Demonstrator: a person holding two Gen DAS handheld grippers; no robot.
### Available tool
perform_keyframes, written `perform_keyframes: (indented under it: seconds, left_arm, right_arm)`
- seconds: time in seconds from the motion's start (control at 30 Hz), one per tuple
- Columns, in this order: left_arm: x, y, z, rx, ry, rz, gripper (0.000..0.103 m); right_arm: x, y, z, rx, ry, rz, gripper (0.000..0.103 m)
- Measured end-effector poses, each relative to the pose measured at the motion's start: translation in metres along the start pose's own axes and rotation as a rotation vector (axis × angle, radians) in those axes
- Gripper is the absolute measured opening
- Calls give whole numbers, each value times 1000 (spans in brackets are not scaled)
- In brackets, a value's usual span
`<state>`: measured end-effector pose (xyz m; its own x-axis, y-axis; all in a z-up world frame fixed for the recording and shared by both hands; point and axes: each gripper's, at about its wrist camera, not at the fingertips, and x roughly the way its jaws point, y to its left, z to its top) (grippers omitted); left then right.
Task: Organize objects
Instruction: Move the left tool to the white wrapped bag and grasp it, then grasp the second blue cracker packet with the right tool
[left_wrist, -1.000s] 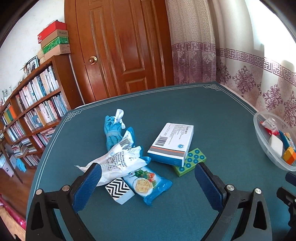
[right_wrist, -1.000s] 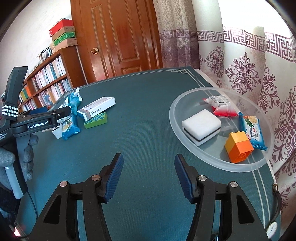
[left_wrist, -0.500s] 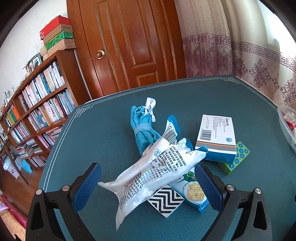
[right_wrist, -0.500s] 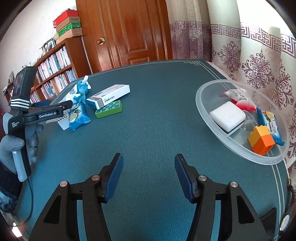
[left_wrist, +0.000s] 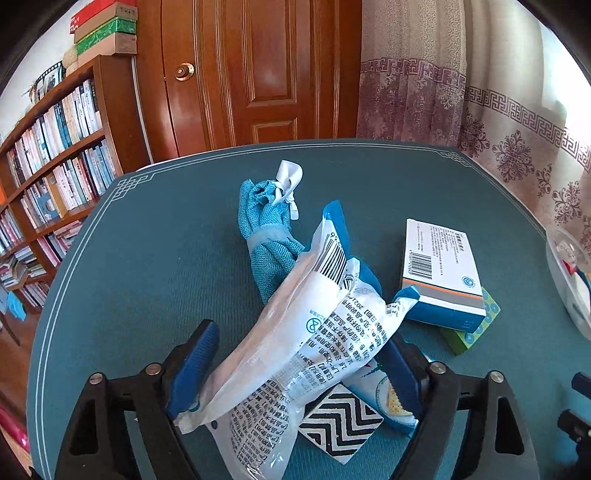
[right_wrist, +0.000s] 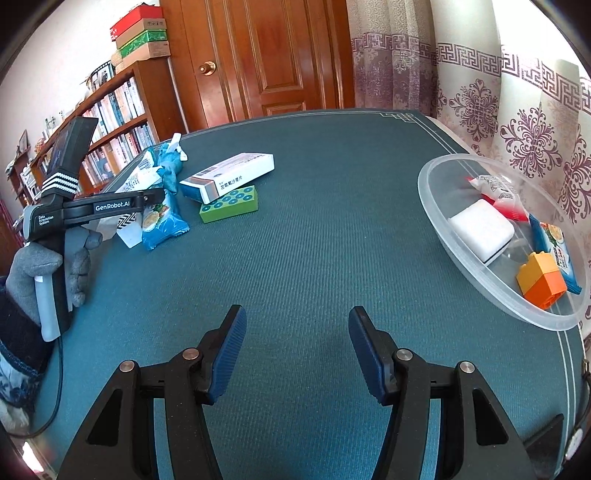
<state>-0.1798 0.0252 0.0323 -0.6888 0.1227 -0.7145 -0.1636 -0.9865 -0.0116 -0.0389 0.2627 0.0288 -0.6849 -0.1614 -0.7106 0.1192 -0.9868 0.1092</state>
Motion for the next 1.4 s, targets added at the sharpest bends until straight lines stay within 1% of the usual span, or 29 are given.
perform_keyframes:
  seconds: [0.17, 0.2, 0.23, 0.3, 0.4, 0.5, 0.67, 0.9, 1.07, 1.4]
  left_arm:
    - [-5, 8, -2, -36, 6, -17, 73]
    - [-7, 10, -3, -44, 5, -21, 68]
    - [-9, 11, -3, -54, 6, -24, 59]
    - [-13, 17, -5, -86, 7, -38, 57]
    - [-19, 25, -8, -126, -2, -38, 52]
    - [-26, 33, -11, -160, -8, -18, 47]
    - [-42, 44, -18, -192, -42, 4, 47]
    - [-49, 55, -29, -222, -36, 21, 47]
    - [-47, 61, -31, -246, -33, 25, 47]
    - [-48, 55, -33, -223, -39, 23, 47]
  right_arm:
    - [7, 13, 2, -20, 14, 39, 59]
    - [8, 16, 3, -26, 16, 48, 59]
    - [10, 20, 4, -32, 17, 57, 59]
    - [13, 27, 7, -47, 17, 78, 59]
    - [20, 41, 14, -77, 16, 112, 59]
    - [30, 55, 23, -110, 15, 144, 59]
    - [50, 79, 43, -156, 6, 192, 59]
    - [82, 111, 64, -228, 12, 224, 59]
    - [99, 122, 73, -239, 33, 220, 59]
    - [118, 143, 86, -287, 52, 178, 59]
